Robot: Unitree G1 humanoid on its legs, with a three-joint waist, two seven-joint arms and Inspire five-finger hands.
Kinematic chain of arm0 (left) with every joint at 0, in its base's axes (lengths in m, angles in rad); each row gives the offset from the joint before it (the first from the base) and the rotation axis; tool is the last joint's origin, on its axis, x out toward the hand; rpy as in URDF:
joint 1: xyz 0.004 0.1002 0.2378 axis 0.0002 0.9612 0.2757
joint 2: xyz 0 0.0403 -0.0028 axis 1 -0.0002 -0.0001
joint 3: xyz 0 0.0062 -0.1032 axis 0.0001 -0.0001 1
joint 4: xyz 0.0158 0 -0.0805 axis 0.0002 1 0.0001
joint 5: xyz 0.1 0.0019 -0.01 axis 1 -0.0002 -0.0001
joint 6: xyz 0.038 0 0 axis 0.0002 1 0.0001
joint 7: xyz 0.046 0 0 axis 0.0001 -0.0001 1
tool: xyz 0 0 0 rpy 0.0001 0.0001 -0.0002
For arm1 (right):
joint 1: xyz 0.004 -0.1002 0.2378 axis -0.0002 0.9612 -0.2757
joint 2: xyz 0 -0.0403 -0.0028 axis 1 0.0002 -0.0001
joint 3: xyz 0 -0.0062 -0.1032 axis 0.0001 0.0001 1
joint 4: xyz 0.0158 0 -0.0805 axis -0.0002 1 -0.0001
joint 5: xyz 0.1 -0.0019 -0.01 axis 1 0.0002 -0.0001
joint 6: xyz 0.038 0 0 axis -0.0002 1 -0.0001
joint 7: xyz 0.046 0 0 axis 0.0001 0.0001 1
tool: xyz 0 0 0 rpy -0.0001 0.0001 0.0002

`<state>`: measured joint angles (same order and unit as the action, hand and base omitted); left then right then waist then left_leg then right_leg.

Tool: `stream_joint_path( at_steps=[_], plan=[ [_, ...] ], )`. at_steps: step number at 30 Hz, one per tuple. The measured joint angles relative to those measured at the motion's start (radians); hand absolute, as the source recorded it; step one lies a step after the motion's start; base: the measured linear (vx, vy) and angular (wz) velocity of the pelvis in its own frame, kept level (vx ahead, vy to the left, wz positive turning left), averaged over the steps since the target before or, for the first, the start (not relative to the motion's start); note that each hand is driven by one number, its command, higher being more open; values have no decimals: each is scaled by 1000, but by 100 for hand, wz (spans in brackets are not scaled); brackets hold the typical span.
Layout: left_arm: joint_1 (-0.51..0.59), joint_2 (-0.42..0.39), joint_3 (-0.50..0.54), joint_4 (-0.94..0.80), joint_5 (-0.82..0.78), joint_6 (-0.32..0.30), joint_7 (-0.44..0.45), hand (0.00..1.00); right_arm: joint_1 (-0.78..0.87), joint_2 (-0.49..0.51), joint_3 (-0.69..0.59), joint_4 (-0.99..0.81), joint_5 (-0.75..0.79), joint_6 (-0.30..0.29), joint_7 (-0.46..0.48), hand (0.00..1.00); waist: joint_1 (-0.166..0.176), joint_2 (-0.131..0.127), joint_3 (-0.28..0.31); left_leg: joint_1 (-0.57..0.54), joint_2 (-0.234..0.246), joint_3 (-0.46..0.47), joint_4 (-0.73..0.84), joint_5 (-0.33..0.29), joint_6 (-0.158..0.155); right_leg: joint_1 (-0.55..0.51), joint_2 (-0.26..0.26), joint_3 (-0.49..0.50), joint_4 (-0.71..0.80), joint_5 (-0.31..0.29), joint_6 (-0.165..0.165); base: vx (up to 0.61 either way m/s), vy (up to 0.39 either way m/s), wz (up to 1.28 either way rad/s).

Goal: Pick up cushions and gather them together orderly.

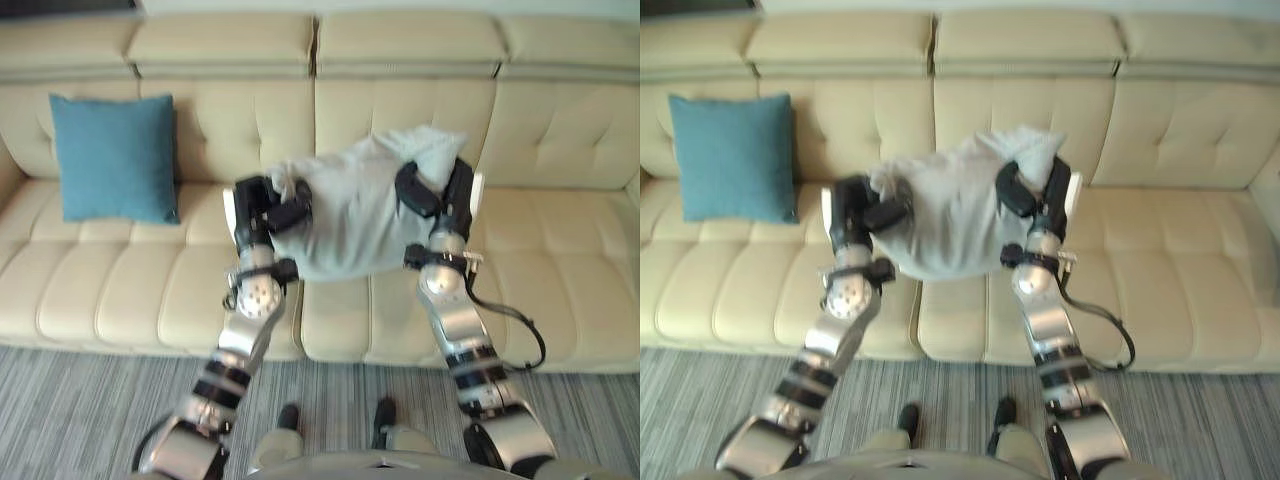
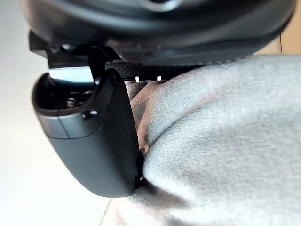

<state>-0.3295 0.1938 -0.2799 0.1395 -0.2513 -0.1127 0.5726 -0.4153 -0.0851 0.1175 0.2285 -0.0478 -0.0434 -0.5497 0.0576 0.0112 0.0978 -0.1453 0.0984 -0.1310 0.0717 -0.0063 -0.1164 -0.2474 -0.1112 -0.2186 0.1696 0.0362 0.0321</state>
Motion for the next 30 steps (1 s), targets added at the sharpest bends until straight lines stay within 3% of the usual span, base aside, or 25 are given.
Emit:
stream_joint_path(
  at_steps=[2, 12, 13, 14, 17, 22, 30],
  plan=[
    [-136, 34, 30, 48, 0, 0, 25, 0, -139, -1, -2, 59, 1, 0, -26, 0, 2, -3, 60, -62, -1, -3, 15, 14, -7, -67, -3, 1, 29, 6, -9, -118, -59, 2],
    [-483, 108, 66, 135, 13, 0, 94, 0, -464, -4, -90, 239, 110, -1, -87, 0, 18, 0, 228, -197, 0, 9, 44, 33, -23, -226, -4, 22, 82, 22, -26, -46, -65, -5],
    [-540, 122, 61, 169, 18, 0, 99, 100, -524, -9, -103, 286, 138, -1, -97, 0, 17, 2, 241, -223, 0, 9, 45, 38, -26, -251, -3, 22, 78, 31, -27, -16, -33, -3],
    [-569, 129, 59, 187, 19, 0, 99, 100, -554, -15, -104, 306, 150, -1, -103, 100, 17, 3, 252, -233, 1, 9, 44, 41, -28, -259, -2, 22, 74, 36, -28, -15, -41, -2],
    [-671, 155, 58, 260, 27, -1, 105, 100, -644, -31, -104, 339, 170, -7, -128, 100, 13, 18, 312, -251, 3, 9, 44, 44, -30, -264, 4, 22, 44, 54, -30, 2, -22, -2],
    [-733, 197, 57, 348, 29, -9, 121, 100, -726, -48, -96, 402, 207, -21, -157, 100, 11, 29, 323, -287, 2, 8, 45, 44, -30, -277, 7, 17, 0, 73, -27, 8, 2, 1],
    [-789, 268, 48, 450, 53, -22, 108, 100, -890, -188, -73, 507, 219, -28, -155, 100, 7, 29, 335, -311, -2, -4, 43, 46, -30, -262, 6, -3, -59, 94, -23, 34, 2, 7]
  ],
)
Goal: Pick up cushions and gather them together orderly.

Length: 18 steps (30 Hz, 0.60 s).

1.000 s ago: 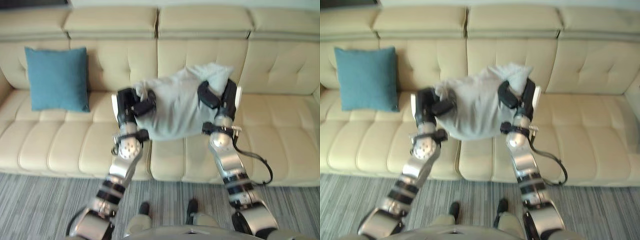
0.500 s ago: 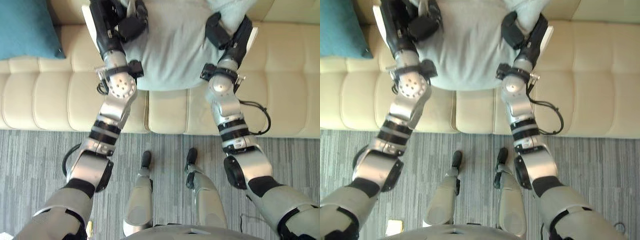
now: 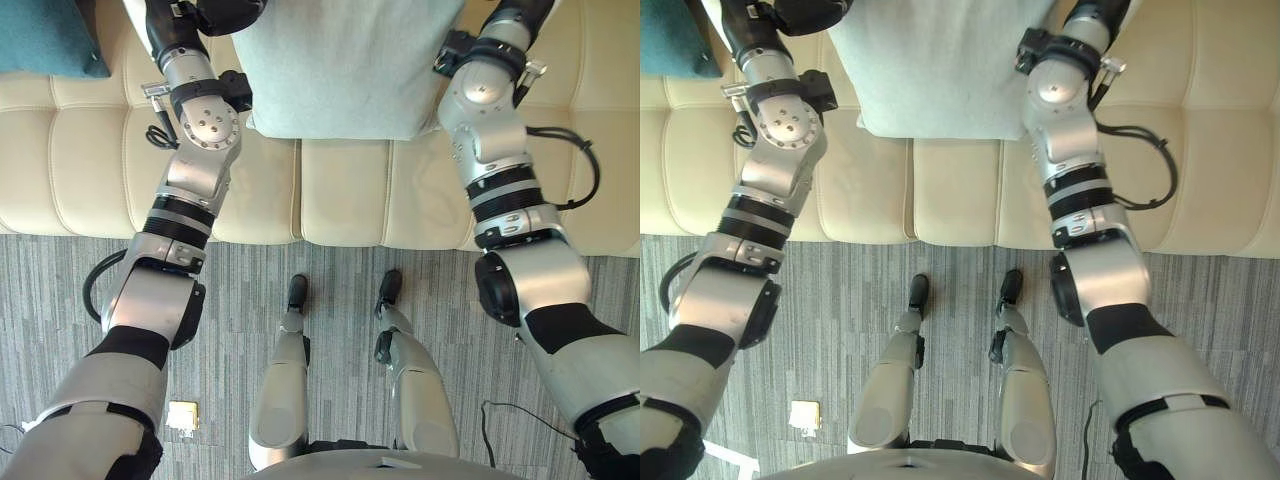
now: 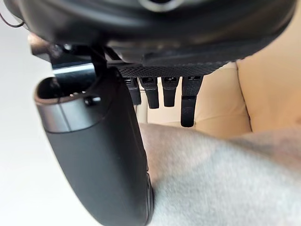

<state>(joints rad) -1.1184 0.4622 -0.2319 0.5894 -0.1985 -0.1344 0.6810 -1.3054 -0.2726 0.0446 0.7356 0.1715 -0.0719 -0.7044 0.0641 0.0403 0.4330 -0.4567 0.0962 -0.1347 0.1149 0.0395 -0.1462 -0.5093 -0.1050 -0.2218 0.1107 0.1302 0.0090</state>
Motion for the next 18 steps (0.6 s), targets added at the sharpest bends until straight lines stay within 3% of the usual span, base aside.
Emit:
stream_joint_path(
  at_steps=[4, 10, 15, 18],
  plan=[
    [1, 44, 17, 41, 1, 0, -17, 100, -21, -101, 18, 18, 29, -9, 9, 100, 0, 0, 4, 10, -1, 1, 0, 0, 0, 17, 0, -1, -10, 0, 0, 49, 7, 4],
    [44, 116, 167, 46, -16, -18, -18, 100, -20, -198, 13, 25, 132, -29, 59, 100, -1, -2, 18, 46, -1, 14, -11, 2, 3, 61, 4, 6, -50, 15, 2, 39, 3, -5],
    [194, 120, 278, -16, -150, -43, -40, 100, 49, -205, -103, -46, 185, -37, 80, 100, 0, -2, 19, 89, -5, 13, -19, 8, 11, 124, 4, -1, -90, 20, 4, 24, -2, 7],
    [400, 70, 371, -158, -207, -86, -69, 100, 273, -204, -182, -215, 184, -74, 104, 100, 3, -2, 19, 114, -11, 6, -24, 8, 12, 162, 0, -8, -112, 22, 7, 57, -3, 10]
  ],
)
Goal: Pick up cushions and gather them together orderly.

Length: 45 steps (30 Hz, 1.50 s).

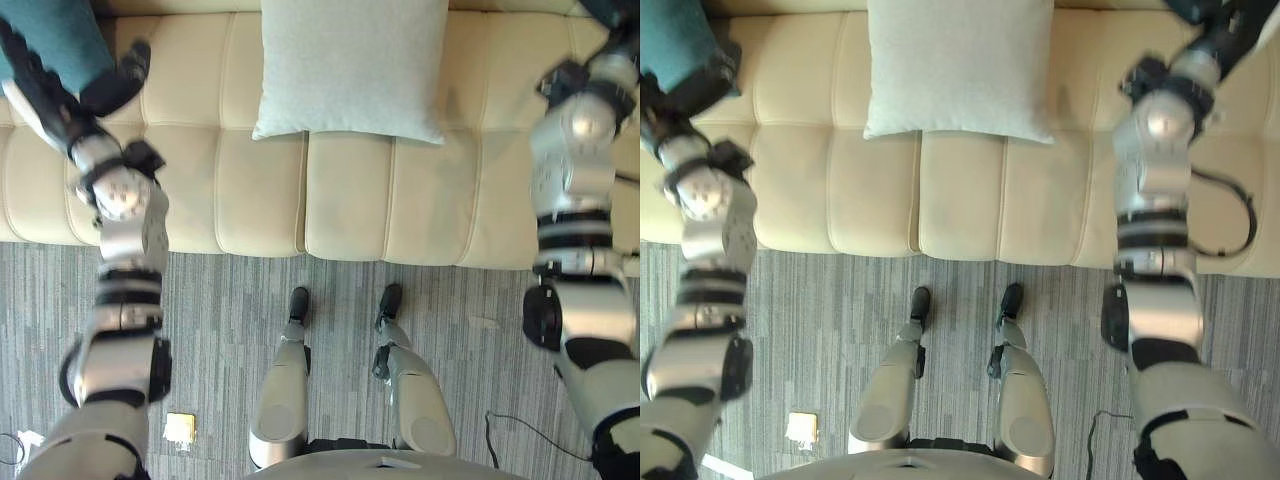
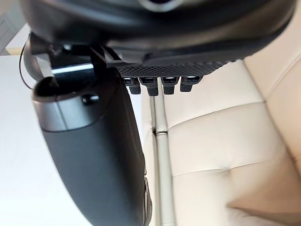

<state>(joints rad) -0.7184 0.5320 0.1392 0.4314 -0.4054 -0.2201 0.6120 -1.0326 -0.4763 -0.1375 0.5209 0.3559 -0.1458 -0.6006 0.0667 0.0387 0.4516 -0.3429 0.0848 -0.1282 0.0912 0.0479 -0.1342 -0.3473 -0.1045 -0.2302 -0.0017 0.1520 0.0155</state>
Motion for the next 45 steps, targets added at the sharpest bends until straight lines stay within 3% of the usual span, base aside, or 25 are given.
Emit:
stream_joint_path(
  at_steps=[3, 5, 9, 12, 14, 15, 19, 24, 27, 31, 34, 35, 36, 37, 38, 39, 41, 42, 43, 44, 45],
  plan=[
    [226, -96, 50, -97, -19, -13, -47, 100, 266, 31, -37, -88, -1, -2, 64, 100, 1, -1, -2, 36, -7, -4, -3, 0, 0, 41, -5, 8, -10, 0, 0, 52, 22, 5],
    [463, -242, 53, -138, -13, -8, -120, 100, 523, 136, -60, -153, -5, 6, 133, 100, 0, -2, -7, 59, -6, -1, -18, 0, 0, 53, -5, 20, -12, 0, 1, 35, 17, -6],
    [732, -433, -8, -125, 38, 60, -241, 100, 838, 324, -64, -176, -62, 28, 239, 100, 1, -16, -19, 77, 1, 26, -31, -4, 5, 54, 0, 50, -8, -10, 13, -30, -7, -12],
    [833, -491, -16, -91, 89, 83, -297, 100, 973, 390, -64, -179, -100, 39, 277, 100, 5, -15, -53, 102, 25, 73, -30, -44, 27, 54, 22, 67, 16, -23, 15, -61, -14, -27],
    [875, -507, -14, -29, 110, 93, -333, 100, 1083, 429, -64, -181, -126, 41, 298, 100, 6, -32, -96, 118, 33, 94, -16, -63, 36, 62, 29, 80, 25, -34, 15, -73, -14, -31],
    [898, -523, -7, 41, 132, 99, -350, 100, 1178, 451, -59, -179, -133, 41, 308, 100, 4, -37, -146, 143, 39, 104, -10, -75, 36, 89, 34, 86, 21, -35, 16, -26, 1, -24],
    [927, -546, 5, 188, 170, 104, -393, 100, 1276, 467, -47, -57, -147, 43, 343, 100, -10, -51, -263, 199, 50, 142, -23, -87, 33, 131, 42, 99, 8, -36, 17, 9, 10, -21],
    [904, -555, 35, 320, 222, 122, -435, 100, 1285, 490, -36, 119, -148, 62, 414, 100, -11, -44, -349, 274, 63, 216, -51, -95, 21, 168, 54, 137, -14, -32, 23, 23, 29, -41],
    [888, -559, 35, 365, 253, 123, -446, 100, 1283, 502, -46, 162, -150, 79, 433, 100, -13, -35, -367, 315, 67, 261, -52, -110, 19, 192, 58, 166, -30, -23, 35, 23, 58, -43],
    [868, -555, 34, 391, 267, 124, -447, 100, 1255, 509, -74, 205, -158, 84, 438, 100, -12, -45, -373, 343, 75, 306, -29, -129, 10, 193, 64, 205, -11, -18, 35, 46, 60, -32],
    [851, -543, 31, 394, 290, 128, -445, 100, 1214, 513, -75, 246, -158, 89, 437, 100, -8, -53, -356, 342, 104, 329, 43, -165, 4, 167, 75, 203, 86, -39, 41, -9, 18, -24],
    [835, -554, 36, 389, 296, 130, -444, 100, 1194, 518, -77, 257, -159, 90, 437, 100, -2, -50, -356, 323, 130, 346, 60, -167, 7, 138, 79, 189, 159, -88, 52, -41, -27, 9],
    [819, -546, 34, 389, 297, 131, -443, 100, 1186, 528, -76, 262, -159, 95, 438, 100, 0, -67, -348, 316, 125, 333, 78, -167, 7, 67, 33, 136, 457, -235, 7, 0, -62, 24],
    [817, -543, 34, 387, 297, 131, -443, 100, 1189, 533, -76, 265, -158, 95, 438, 100, -1, -79, -348, 312, 120, 324, 91, -167, 7, 62, 5, 120, 562, -277, 24, 50, -79, 51],
    [818, -534, 35, 379, 297, 134, -442, 100, 1189, 535, -71, 285, -159, 94, 441, 100, -2, -106, -354, 293, 112, 313, 134, -178, 15, 59, -31, 119, 655, -310, 73, 60, -103, 53],
    [807, -528, 38, 375, 298, 135, -441, 100, 1182, 535, -76, 297, -159, 93, 442, 100, -2, -125, -356, 270, 106, 309, 171, -186, 12, 44, -32, 105, 670, -305, 78, 17, -107, 43],
    [808, -540, 44, 375, 297, 135, -440, 100, 1160, 536, -83, 301, -159, 91, 436, 100, 20, -125, -359, 225, 107, 316, 186, -179, 26, 59, -18, 92, 588, -301, 83, -54, -40, 0],
    [818, -574, 44, 364, 296, 135, -439, 100, 1135, 514, -92, 301, -159, 89, 427, 100, 50, -100, -360, 224, 120, 345, 127, -150, 16, 107, 10, 100, 503, -351, 87, -35, -60, -10],
    [804, -566, 41, 358, 297, 137, -437, 100, 1120, 520, -93, 304, -160, 91, 422, 100, 50, -125, -343, 213, 98, 339, 137, -140, 15, 117, -16, 98, 535, -404, 59, -64, -137, -12],
    [779, -558, 33, 354, 296, 141, -432, 100, 1085, 515, -83, 309, -160, 91, 419, 100, 58, -113, -321, 178, 104, 335, 166, -140, 12, 154, 10, 92, 424, -417, 22, -98, -150, 6],
    [778, -560, 32, 354, 296, 141, -433, 100, 1081, 514, -80, 307, -160, 90, 418, 100, 59, -104, -315, 177, 112, 333, 168, -138, 14, 162, 20, 90, 408, -404, 19, -168, -99, 0]
  ],
)
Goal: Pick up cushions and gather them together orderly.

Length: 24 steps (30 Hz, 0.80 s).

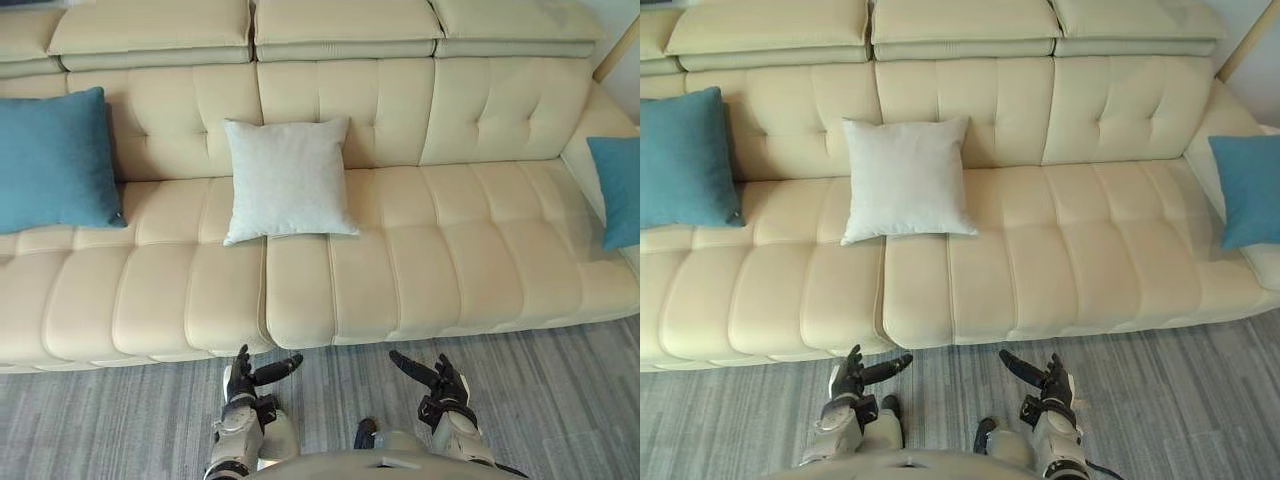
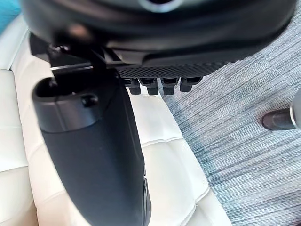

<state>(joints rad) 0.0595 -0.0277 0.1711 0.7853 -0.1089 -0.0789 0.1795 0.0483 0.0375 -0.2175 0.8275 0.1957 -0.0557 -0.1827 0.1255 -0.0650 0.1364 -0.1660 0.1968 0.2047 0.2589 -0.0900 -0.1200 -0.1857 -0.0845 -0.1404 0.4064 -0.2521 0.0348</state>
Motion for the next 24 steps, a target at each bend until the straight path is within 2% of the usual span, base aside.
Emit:
stream_joint_path(
  at_steps=[1, 2, 3, 5, 9, 11, 12, 13, 15, 16, 18, 22, 24],
  plan=[
    [3, -11, -12, 0, 0, 0, 0, 100, -4, -1, 3, -2, 0, -1, -5, 100, 0, 31, 0, -11, 20, -18, -9, 16, 3, 20, 33, -16, -53, 36, -13, -135, -71, 13],
    [3, -17, -22, 0, 0, 1, 0, 100, 0, -1, 3, -2, 0, -1, -7, 100, -1, 40, 3, -12, 23, -30, -12, 21, 4, 31, 38, -26, -67, 44, -16, -140, -61, 36],
    [6, -21, -44, 0, 2, 1, -1, 100, 16, -1, 4, 1, 0, -1, -13, 100, 1, 51, 7, -14, 27, -57, -19, 36, -10, 50, 40, -53, -86, 53, -23, -100, -30, 49],
    [1, -21, -58, -1, 4, 3, -2, 100, 30, 1, 13, 5, 0, 2, -23, 100, -5, 46, 12, -29, 27, -71, -29, 72, -25, 55, 36, -93, -94, 61, -30, -94, -4, 53],
    [2, -11, -79, -8, 15, 4, 2, 100, 32, -1, 23, 10, 0, 3, -27, 100, -14, 37, 15, -58, 23, -86, -47, 118, -16, 50, 27, -142, -116, 89, -45, -117, 16, 35],
    [1, -11, -80, -9, 26, 7, 1, 100, 29, -1, 22, 11, 0, 3, -27, 100, -20, 34, 21, -67, 22, -87, 55, 48, 18, 48, 0, -158, -95, 96, -48, -128, 110, 19],
    [4, -12, -81, -9, 32, 7, -1, 100, 31, -5, 22, 10, 0, 2, -26, 100, -27, 25, 26, -47, 20, -97, 171, -32, 32, 47, -21, -150, -84, 105, -33, -103, 138, 5],
    [5, -12, -81, -9, 33, 7, -2, 100, 32, -6, 22, 10, 0, 1, -26, 100, -29, 29, 24, -37, 19, -106, 182, -45, 28, 45, -23, -146, -85, 107, -28, -129, 187, -6],
    [8, -15, -78, -9, 33, 7, -2, 100, 27, -7, 21, 13, 0, 1, -24, 100, -29, 45, 21, 2, 15, -121, 135, -120, 2, 25, -19, -119, -82, 116, -6, -156, 233, -29],
    [11, 2, -74, -8, 33, 17, 1, 100, 28, 20, 22, 15, 0, 5, -17, 100, -30, 29, 26, 8, -1, -93, 121, -118, 13, 30, -32, -98, -109, 144, 14, -145, 219, -33],
    [17, 18, -70, -3, 33, 18, 2, 100, 49, 24, 41, 22, 1, 11, -4, 100, -30, 12, 13, 26, -25, -60, 93, -112, 23, 36, -45, -73, -150, 181, 32, -87, 192, -35],
    [25, 25, -70, 51, 43, 19, 2, 100, 74, 24, -16, 21, 1, 11, -3, 100, -54, 34, -19, 84, -62, -2, 30, -110, 26, 87, -50, -4, -291, 269, 48, 2, 133, -42],
    [24, 26, -68, 71, 52, 20, 0, 100, 74, 24, -38, 22, 2, 11, -3, 100, -56, 47, -25, 103, -63, 20, 20, -108, 29, 99, -42, 20, -320, 285, 49, 78, 72, -62]
  ],
)
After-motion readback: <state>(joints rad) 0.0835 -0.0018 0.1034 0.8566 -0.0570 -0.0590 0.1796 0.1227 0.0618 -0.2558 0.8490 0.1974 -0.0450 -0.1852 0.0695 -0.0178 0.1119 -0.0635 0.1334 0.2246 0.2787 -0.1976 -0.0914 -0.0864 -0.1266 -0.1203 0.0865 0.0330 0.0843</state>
